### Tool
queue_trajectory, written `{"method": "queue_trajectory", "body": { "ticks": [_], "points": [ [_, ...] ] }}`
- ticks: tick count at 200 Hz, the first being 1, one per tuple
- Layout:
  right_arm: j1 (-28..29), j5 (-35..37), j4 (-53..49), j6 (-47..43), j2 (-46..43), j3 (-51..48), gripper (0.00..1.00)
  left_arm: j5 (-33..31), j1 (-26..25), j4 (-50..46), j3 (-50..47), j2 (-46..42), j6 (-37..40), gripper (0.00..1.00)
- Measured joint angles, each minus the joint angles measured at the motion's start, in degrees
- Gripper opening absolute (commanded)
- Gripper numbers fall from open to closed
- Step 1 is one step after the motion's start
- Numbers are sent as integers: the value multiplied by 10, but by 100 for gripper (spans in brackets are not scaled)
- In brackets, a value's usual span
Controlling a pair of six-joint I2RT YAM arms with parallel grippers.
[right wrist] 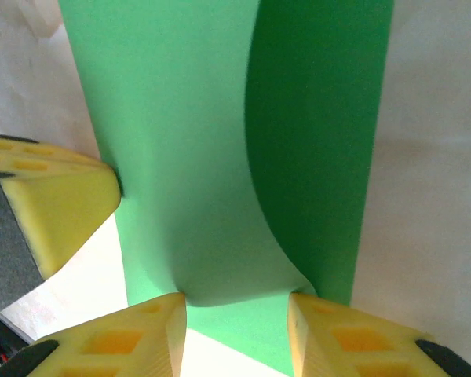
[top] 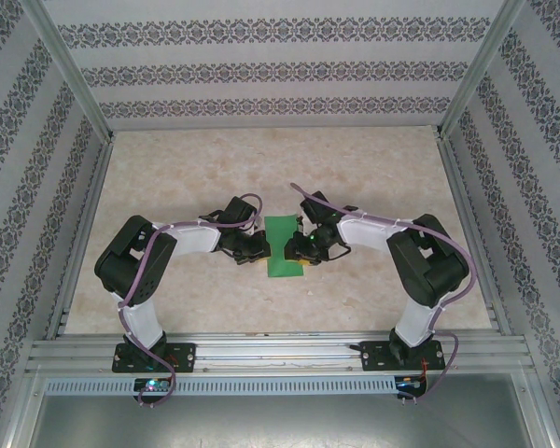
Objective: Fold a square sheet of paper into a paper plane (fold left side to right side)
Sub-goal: Fold the triangle a second time at the center of the table.
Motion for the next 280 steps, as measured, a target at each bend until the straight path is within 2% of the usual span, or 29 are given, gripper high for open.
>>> {"method": "queue_trajectory", "body": {
  "ticks": [129, 225, 238, 280],
  "points": [
    [-36, -30, 17, -56, 42, 46, 44, 0, 0, 0, 0, 0, 0, 6],
    [-64, -73, 25, -93, 61, 63, 43, 0, 0, 0, 0, 0, 0, 6],
    [-66, -76, 25, -93, 61, 63, 40, 0, 0, 0, 0, 0, 0, 6],
    [-71, -80, 24, -93, 61, 61, 18, 0, 0, -2, 2, 0, 1, 9]
  ]
}}
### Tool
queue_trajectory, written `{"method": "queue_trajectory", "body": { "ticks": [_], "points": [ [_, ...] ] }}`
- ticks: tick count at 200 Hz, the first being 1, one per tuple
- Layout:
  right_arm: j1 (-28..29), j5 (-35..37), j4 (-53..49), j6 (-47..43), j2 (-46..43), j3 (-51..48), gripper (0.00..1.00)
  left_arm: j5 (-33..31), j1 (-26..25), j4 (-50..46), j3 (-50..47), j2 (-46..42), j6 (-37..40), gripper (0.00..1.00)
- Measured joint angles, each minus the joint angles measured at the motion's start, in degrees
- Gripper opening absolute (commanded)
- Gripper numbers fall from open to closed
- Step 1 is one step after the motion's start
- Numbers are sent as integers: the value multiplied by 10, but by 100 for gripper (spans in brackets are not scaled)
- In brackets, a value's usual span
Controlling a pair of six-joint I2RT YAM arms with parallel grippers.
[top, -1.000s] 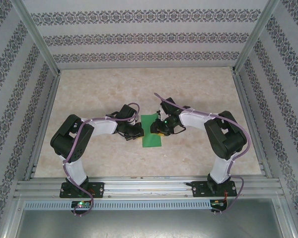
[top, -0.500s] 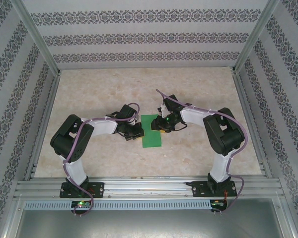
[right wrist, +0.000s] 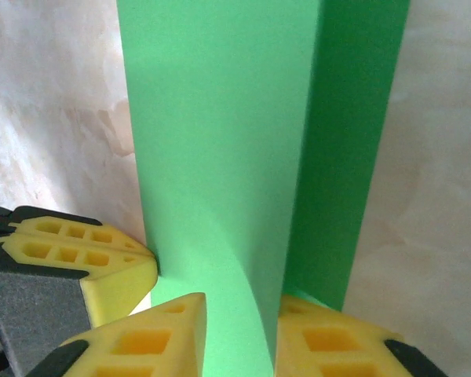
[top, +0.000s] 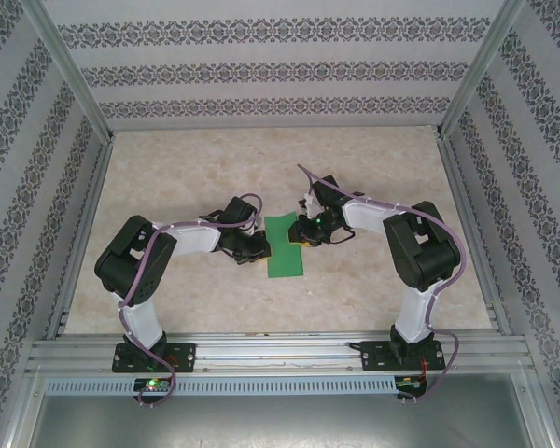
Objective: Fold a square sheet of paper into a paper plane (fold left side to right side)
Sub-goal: Fold the triangle a second time at the center of the table.
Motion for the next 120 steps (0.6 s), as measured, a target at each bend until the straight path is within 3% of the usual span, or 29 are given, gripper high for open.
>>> {"method": "queue_trajectory", "body": {
  "ticks": [51, 93, 120],
  "points": [
    [-12, -14, -7, 11, -2, 0, 3, -36, 0, -59, 40, -12, 34, 28],
    [-21, -43, -16, 55, -16, 0, 2, -95, -8, -102, 47, -117, 108, 39],
    [-23, -58, -27, 77, -17, 0, 2, -134, -50, -124, 47, -175, 170, 48]
  ]
}}
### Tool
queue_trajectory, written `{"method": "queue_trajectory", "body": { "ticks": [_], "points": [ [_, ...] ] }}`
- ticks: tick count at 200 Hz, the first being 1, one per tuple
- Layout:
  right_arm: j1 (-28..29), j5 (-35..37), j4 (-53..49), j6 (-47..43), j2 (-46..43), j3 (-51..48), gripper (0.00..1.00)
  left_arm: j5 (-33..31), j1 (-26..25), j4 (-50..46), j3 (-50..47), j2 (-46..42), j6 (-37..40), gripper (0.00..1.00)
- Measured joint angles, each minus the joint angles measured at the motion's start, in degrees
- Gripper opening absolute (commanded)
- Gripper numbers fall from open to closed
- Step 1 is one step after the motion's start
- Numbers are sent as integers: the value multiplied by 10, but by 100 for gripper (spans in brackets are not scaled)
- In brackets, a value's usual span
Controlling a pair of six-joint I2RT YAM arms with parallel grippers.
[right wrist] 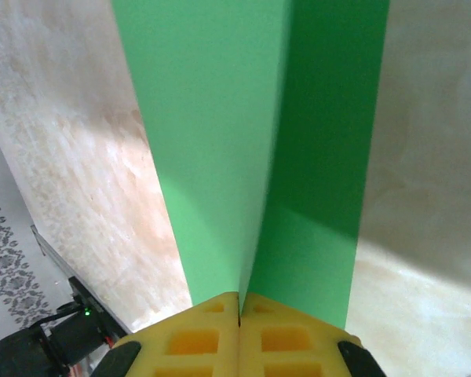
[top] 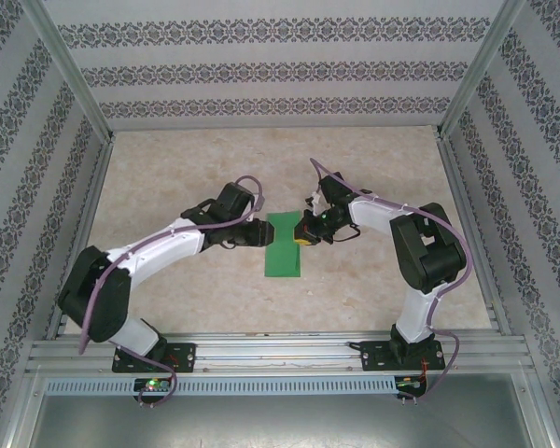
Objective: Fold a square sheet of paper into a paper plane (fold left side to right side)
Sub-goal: Fold the triangle a second time at the center of the table.
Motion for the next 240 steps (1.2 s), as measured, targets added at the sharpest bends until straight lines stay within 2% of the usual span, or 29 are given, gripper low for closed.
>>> {"method": "queue_trajectory", "body": {
  "ticks": [37, 72, 100, 141, 173, 219, 240],
  "points": [
    [-7, -6, -19, 12, 0, 0, 2, -52, -103, -45, 17, -3, 76, 56],
    [-7, -7, -29, 17, 0, 1, 2, -111, -184, -81, 73, 58, 121, 60],
    [-7, -7, -33, 18, 0, 5, 2, -151, -212, -100, 108, 111, 138, 62],
    [-7, -7, -33, 18, 0, 7, 2, -205, -224, -126, 135, 153, 150, 62],
    [-7, -7, -33, 18, 0, 7, 3, -235, -227, -138, 148, 170, 160, 49],
    [-7, -6, -33, 18, 0, 7, 5, -250, -228, -143, 148, 173, 172, 14],
    [-7, -6, -33, 18, 0, 9, 7, -250, -228, -143, 148, 173, 176, 5]
  ]
}}
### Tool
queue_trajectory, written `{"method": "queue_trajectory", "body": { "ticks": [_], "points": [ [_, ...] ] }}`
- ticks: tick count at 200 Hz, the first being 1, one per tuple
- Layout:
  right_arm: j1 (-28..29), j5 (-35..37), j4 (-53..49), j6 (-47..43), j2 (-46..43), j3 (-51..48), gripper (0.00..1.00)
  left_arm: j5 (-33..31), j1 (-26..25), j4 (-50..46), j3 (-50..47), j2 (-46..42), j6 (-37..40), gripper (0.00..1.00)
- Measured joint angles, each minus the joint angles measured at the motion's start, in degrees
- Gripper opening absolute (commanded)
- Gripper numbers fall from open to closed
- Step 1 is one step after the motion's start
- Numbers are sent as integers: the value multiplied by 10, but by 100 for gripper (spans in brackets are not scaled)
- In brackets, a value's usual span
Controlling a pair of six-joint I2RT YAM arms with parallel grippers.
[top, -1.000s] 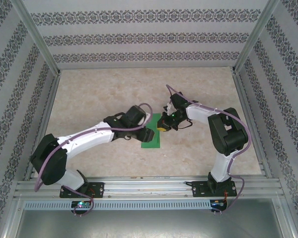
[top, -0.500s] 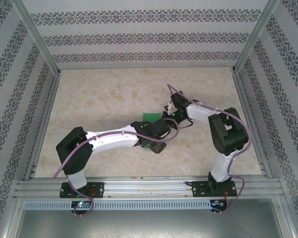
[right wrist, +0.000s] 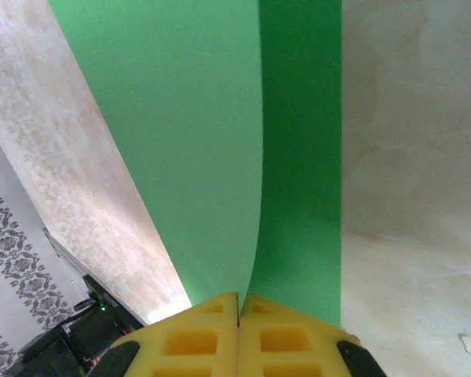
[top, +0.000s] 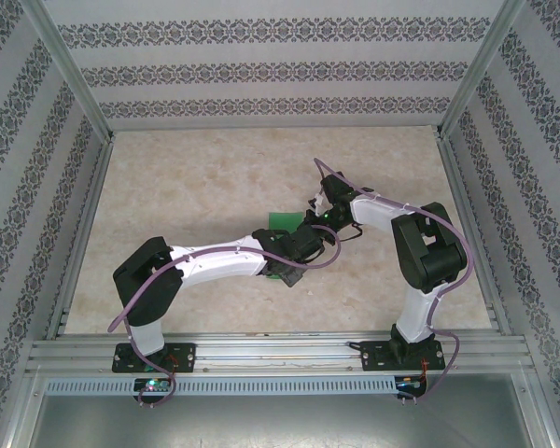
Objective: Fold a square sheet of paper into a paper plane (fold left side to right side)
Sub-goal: Fold the triangle a second time at the center of the table.
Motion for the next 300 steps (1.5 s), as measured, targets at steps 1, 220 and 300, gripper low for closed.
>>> {"method": "queue_trajectory", "body": {
  "ticks": [1, 220, 300],
  "points": [
    [0, 0, 0, 0, 0, 0, 7, 0, 0, 0, 0, 0, 0, 5],
    [22, 84, 115, -12, -227, -235, 0, 299, 164, 137, -129, -69, -157, 0],
    [117, 93, 190, 19, -134, -233, 0, 324, 187, 166, -150, -72, -174, 0]
  ]
}}
